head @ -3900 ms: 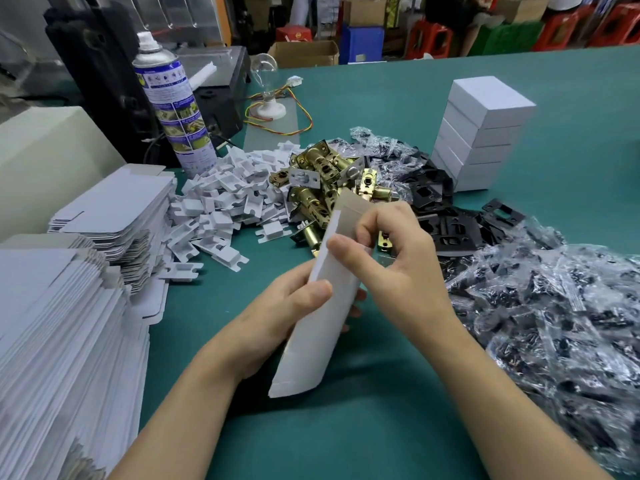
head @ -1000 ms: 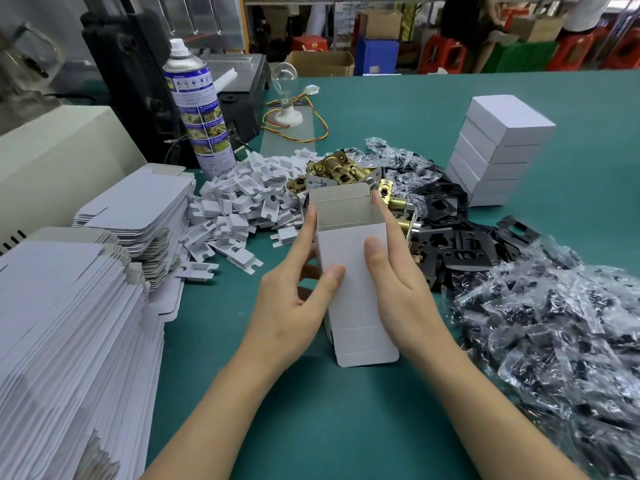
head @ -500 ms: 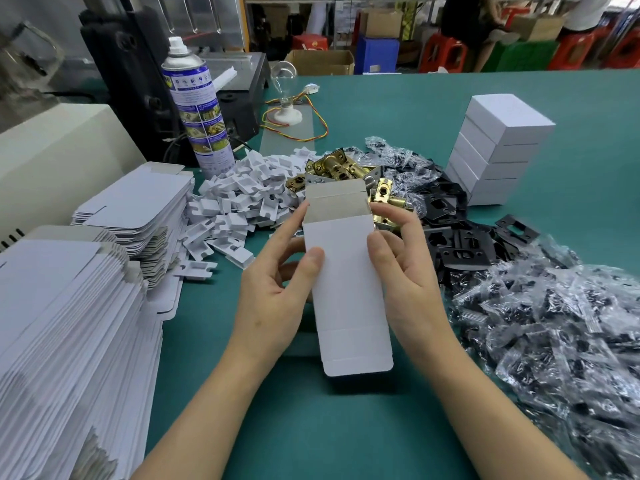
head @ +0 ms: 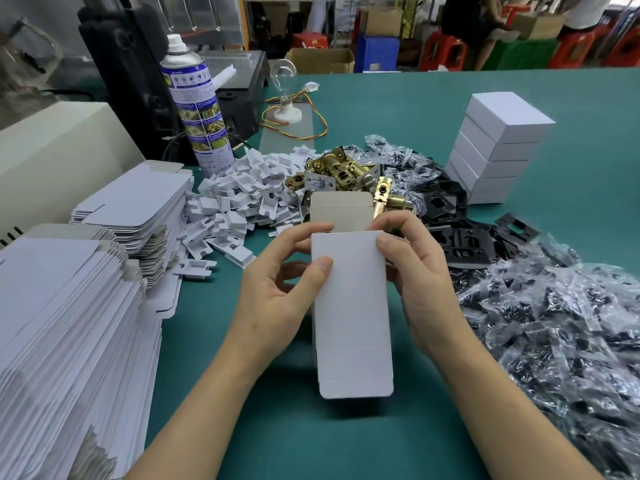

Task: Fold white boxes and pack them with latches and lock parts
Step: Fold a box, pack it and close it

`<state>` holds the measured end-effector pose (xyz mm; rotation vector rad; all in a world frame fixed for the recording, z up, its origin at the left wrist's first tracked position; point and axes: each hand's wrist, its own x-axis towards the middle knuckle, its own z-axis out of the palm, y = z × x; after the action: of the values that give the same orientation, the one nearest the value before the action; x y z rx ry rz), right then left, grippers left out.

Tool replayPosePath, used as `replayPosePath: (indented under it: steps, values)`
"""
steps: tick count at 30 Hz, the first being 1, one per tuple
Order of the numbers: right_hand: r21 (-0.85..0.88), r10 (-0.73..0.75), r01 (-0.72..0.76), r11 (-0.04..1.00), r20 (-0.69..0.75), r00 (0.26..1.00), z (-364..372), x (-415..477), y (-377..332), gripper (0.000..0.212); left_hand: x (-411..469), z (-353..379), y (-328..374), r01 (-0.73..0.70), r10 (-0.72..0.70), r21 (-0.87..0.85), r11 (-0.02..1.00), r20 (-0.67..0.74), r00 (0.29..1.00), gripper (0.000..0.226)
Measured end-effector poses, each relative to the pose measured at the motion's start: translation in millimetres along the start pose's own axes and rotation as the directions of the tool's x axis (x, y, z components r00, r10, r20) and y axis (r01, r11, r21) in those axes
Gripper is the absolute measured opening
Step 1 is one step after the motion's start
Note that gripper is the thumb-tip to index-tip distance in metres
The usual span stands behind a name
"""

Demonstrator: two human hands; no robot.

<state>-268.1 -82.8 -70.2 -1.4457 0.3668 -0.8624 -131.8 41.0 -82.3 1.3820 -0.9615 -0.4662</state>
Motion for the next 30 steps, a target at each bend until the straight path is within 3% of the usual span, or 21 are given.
replayPosePath:
  steps: [5, 11, 15, 16, 19, 26, 30]
  values:
    - [-0.035, 0.087, -0.088, 0.995, -0.020, 0.996, 2.5, 1.2, -0.2, 0.014, 3.5, 1.9, -1.3, 0.140, -0.138, -0.063, 0.988, 0.032, 0.990, 0.025]
    - [-0.003, 0.183, -0.183, 0.983, -0.051, 0.982, 3.2, 1.4, 2.5, 0.029, 5.1, 2.7, -4.3, 0.196, -0.196, -0.071, 0.978, 0.009, 0.981, 0.026]
    - [0.130, 0.260, -0.246, 0.960, -0.101, 0.960, -0.5, 2.9, 4.3, 0.006, 5.0, 1.8, -5.3, 0.205, -0.205, -0.085, 0.975, 0.015, 0.979, 0.024]
    - [0.156, 0.286, -0.269, 0.951, -0.102, 0.953, -1.9, 3.2, 6.2, 0.013, 4.8, 1.9, -5.4, 0.202, -0.201, -0.080, 0.976, 0.021, 0.979, 0.023]
    - [0.195, 0.351, -0.339, 0.920, -0.026, 0.936, -1.5, 4.2, 5.0, 0.029, 4.3, 2.5, -6.1, 0.193, -0.191, -0.044, 0.980, 0.032, 0.981, 0.026]
    - [0.206, 0.375, -0.369, 0.906, 0.013, 0.927, -4.5, 3.7, 5.7, 0.026, 4.6, 0.2, -4.4, 0.205, -0.205, 0.012, 0.979, 0.066, 0.976, 0.030]
    - [0.188, 0.418, -0.434, 0.881, 0.116, 0.901, -5.6, 3.0, 7.4, 0.029, 4.2, 0.1, -2.9, 0.213, -0.214, 0.021, 0.977, 0.078, 0.974, 0.025]
